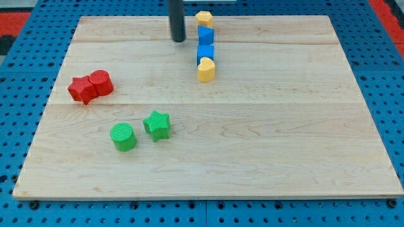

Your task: Separate yellow heart and the blue cube

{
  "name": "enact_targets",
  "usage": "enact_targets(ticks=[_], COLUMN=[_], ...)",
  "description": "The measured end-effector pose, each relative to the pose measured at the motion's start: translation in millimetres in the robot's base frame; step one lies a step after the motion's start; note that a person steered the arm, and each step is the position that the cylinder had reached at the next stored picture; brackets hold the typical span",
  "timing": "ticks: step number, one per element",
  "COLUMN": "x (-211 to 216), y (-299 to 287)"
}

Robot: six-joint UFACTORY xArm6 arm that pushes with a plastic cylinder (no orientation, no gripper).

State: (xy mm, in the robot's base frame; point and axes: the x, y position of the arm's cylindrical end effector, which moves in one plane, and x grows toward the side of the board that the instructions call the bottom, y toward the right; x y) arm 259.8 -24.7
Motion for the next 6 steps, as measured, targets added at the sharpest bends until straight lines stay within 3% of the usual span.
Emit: enact_targets(ticks=[2, 3, 5, 6], x=[1, 69, 102, 95], y=[177, 168, -4, -29])
